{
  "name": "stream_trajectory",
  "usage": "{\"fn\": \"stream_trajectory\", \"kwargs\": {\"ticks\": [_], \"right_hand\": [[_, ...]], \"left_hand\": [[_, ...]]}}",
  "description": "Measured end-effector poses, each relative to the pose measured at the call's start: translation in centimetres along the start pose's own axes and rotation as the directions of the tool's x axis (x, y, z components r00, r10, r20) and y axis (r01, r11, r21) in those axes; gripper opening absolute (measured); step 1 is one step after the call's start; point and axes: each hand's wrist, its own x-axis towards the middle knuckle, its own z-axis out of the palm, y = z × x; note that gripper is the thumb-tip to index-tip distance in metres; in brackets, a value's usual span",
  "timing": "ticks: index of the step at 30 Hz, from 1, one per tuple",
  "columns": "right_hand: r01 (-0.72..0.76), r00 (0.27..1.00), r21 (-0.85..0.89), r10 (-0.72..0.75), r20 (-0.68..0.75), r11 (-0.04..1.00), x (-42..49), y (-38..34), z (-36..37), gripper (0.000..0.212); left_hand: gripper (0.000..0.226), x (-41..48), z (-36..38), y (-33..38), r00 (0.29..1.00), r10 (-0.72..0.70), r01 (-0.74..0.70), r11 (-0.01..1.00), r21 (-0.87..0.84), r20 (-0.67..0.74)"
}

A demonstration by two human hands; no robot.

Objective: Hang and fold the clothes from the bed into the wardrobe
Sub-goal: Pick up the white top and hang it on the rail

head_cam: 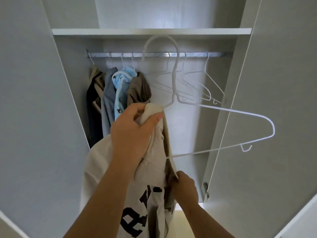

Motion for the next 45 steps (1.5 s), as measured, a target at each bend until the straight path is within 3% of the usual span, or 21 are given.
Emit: {"fn": "stream_trajectory", "kwargs": {"ticks": [3, 8, 14, 19, 23, 29, 34, 38, 41, 45], "right_hand": [[-0.013, 1.0, 0.066, 0.011, 0.024, 0.998, 0.9, 1.4, 0.1, 0.024], [-0.076, 0.997, 0.48, 0.06, 0.048, 0.874, 2.0, 2.2, -2.3, 0.026], [0.108, 0.991, 0.588, -0.134, -0.001, 0.801, 3.1, 2.6, -6.3, 0.021], [0.059, 0.981, 0.639, -0.164, 0.105, 0.767, 3.3, 2.4, -9.1, 0.022], [-0.037, 0.976, 0.585, -0.095, 0.194, 0.81, 3.1, 2.0, -10.2, 0.021], [-0.064, 0.998, 0.466, 0.06, 0.024, 0.883, 3.1, 0.7, -9.9, 0.026], [-0.134, 0.988, 0.668, 0.155, 0.028, 0.732, 2.5, -3.1, -9.2, 0.02], [0.091, 0.996, 0.506, -0.076, -0.05, 0.857, 0.5, -6.2, -7.5, 0.022], [0.202, 0.973, 0.308, -0.225, 0.043, 0.93, -1.1, -7.1, -5.6, 0.025], [0.385, 0.912, 0.177, -0.403, 0.077, 0.906, -2.1, -7.5, -4.6, 0.031]], "left_hand": [[0.017, 0.7, -1.3, -0.8, 0.999, -0.017, 0.014, 0.998, -0.058, -0.046], [0.028, 1.8, -3.9, -3.3, 0.997, 0.053, -0.054, 0.998, -0.023, -0.053], [0.042, 2.7, -7.5, -5.5, 0.978, 0.182, -0.192, 0.977, 0.092, 0.106], [0.04, 3.1, -9.8, -7.7, 0.953, 0.154, -0.221, 0.942, 0.252, 0.26], [0.037, 2.2, -9.8, -9.1, 0.926, 0.126, -0.272, 0.875, 0.399, 0.356], [0.05, 0.5, -7.3, -9.8, 0.914, 0.106, -0.341, 0.725, 0.599, 0.392], [0.033, -0.6, -4.6, -9.6, 0.965, -0.056, -0.127, 0.755, 0.643, 0.256], [0.031, -1.6, -3.2, -8.2, 0.986, -0.067, -0.047, 0.776, 0.629, 0.156], [0.028, -1.9, -2.6, -7.0, 0.991, -0.042, -0.038, 0.817, 0.575, 0.124], [0.029, -3.0, -2.4, -5.6, 0.976, 0.165, -0.212, 0.863, 0.458, 0.141]]}}
